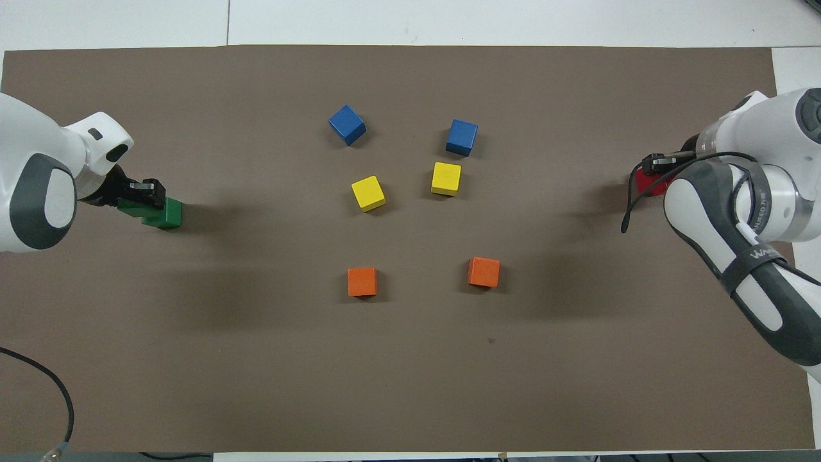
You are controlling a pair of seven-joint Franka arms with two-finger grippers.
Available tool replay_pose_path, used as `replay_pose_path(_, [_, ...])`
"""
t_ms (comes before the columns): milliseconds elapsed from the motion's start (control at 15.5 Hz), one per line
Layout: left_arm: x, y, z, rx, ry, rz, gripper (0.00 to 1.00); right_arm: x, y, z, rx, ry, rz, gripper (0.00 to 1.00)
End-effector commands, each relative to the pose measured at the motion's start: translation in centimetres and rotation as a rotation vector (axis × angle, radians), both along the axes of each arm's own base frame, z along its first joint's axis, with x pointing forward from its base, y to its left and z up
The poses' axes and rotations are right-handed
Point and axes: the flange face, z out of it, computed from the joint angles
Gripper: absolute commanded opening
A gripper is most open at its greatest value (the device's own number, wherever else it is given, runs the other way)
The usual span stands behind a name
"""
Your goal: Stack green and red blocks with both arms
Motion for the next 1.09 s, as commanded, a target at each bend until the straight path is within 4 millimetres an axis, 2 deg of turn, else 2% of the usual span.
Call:
replay_pose_path(0, [-0.9,0.2,0.1,-0.013,-0.018,-0.010,0.00,-0.7,-1.0,0.6,0.029,-0.025,0.007,0.00])
replay_pose_path(322, [-1.3,0.2,-0.9,-0.014,-0.025,-0.018,0.00,-0.2,-0.3,0.6,0.047,-0.055,-0.007,0.00])
replay_pose_path(386, [-1.3,0.2,-1.0,-0.014,-0.027,-0.018,0.24,-0.2,-0.3,0.6,0.047,-0.055,-0.008,0.00])
replay_pose_path(450, [-1.4,0.1,-1.1,-0.013,-0.027,-0.020,0.41,-0.1,-0.3,0.4,0.047,-0.053,-0.008,0.00])
replay_pose_path(515, [-1.3,0.2,-1.1,-0.013,-0.030,-0.020,0.83,-0.1,-0.2,0.2,0.048,-0.052,-0.005,0.00])
replay_pose_path(579, [-1.5,0.1,-1.3,-0.014,-0.027,-0.021,1.00,-0.1,-0.2,0.1,0.048,-0.050,-0.005,0.00])
replay_pose_path(1030, [-1.6,0.4,-0.9,-0.015,-0.020,-0.059,1.00,-0.1,-0.2,-0.7,0.046,-0.076,-0.005,0.00])
